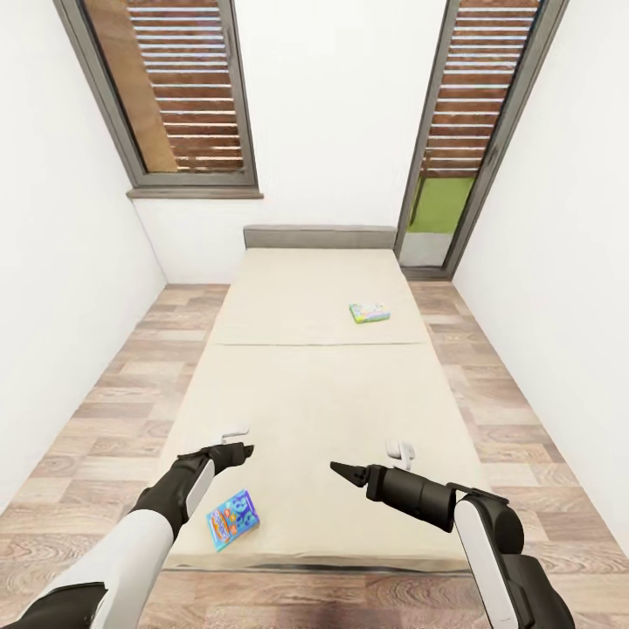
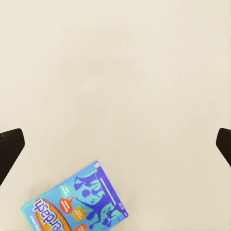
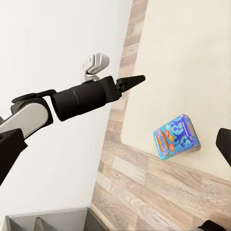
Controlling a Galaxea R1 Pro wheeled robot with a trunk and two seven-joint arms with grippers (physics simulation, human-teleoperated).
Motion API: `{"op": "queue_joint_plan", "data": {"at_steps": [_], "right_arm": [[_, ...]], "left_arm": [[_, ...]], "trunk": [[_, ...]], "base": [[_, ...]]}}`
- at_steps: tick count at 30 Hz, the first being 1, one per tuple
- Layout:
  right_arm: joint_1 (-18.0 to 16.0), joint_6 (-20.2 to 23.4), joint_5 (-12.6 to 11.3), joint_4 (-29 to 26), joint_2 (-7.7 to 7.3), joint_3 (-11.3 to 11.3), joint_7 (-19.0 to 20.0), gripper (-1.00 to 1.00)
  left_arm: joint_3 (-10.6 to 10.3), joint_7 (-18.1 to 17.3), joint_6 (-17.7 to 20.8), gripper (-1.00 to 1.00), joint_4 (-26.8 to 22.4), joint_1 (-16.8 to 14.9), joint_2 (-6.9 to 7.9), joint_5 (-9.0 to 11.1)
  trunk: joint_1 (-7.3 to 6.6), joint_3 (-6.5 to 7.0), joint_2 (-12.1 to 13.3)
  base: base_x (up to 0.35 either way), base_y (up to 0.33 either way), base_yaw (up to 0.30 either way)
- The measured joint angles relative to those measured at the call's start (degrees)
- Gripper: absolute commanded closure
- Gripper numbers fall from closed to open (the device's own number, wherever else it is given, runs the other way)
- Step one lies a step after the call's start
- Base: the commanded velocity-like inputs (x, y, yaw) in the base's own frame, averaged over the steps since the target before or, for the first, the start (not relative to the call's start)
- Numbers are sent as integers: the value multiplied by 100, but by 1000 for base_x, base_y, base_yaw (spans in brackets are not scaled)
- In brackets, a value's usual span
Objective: Put all the toys in the child's room - the three board games (two on the bed and one on the table), the two jigsaw puzzles on the table, and the tennis ball on the table - inside the toy box on the table in the child's room.
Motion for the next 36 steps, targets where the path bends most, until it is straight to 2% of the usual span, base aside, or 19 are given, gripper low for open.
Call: {"op": "queue_joint_plan", "data": {"at_steps": [36], "right_arm": [[0, 0, 1, 0, 0, 0, -1, -100]], "left_arm": [[-18, 1, -114, -100, 1, 0, 46, 0]], "trunk": [[0, -339, -1]], "base": [[0, 0, 0]]}}
